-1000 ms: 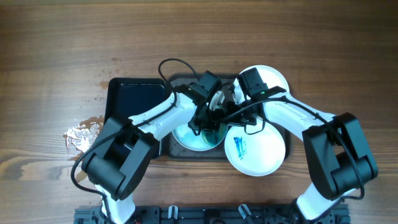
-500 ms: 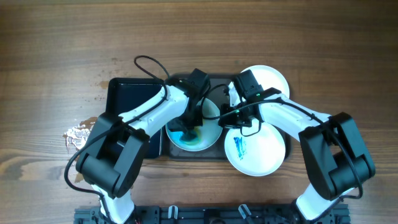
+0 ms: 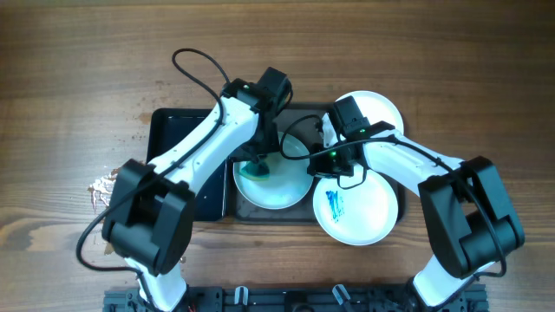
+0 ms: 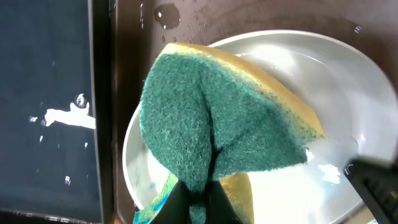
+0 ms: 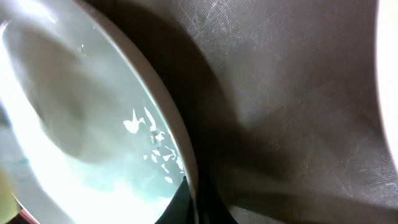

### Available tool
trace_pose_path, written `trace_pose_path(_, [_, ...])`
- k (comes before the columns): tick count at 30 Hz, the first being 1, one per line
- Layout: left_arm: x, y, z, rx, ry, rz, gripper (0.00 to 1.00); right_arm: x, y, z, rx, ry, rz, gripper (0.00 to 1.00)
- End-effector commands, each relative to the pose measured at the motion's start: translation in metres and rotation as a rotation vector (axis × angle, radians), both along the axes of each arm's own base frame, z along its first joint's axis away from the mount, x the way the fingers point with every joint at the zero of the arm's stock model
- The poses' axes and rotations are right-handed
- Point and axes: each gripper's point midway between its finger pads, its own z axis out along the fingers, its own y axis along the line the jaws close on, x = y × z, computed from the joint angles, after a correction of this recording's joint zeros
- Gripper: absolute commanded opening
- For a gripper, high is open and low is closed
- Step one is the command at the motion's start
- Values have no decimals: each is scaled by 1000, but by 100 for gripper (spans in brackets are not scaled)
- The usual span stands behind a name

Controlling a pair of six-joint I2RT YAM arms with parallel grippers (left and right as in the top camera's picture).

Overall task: Clean dirty plates on tray and stack at the side
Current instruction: 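Scrub the blue paint on the held plate with the left sponge, then drop the sponge back into the black tray with the left gripper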

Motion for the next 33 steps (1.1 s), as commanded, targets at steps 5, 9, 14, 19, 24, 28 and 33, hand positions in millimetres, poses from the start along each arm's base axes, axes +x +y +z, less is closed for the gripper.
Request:
trace_pose_path(5, [21,67,50,41,-109,143,4,-7,-13,-15,-69,25,-3,4])
trace_pose_path(9, [12,139,26,126,-30,294,4,-6,-13,-15,-68,23,-3,4])
trace_pose_path(14, [-11,164,-16,87,60,321,4,-4,-12,-14,-64,13,-2,4])
trace_pose_path(19, [-22,166,-38,90,70,322,100,-4,-12,-14,-63,9,7,4])
trace_pose_path(24, [-1,164,15,57,-57,324,100,8,-7,8,-47,-48,34,4])
trace_pose_path(28, [-3,165,63,29,-166,327,100,16,-5,33,-35,-128,62,5])
trace_pose_path(33, [-9,166,90,12,-249,305,100,22,-4,67,-20,-263,134,4])
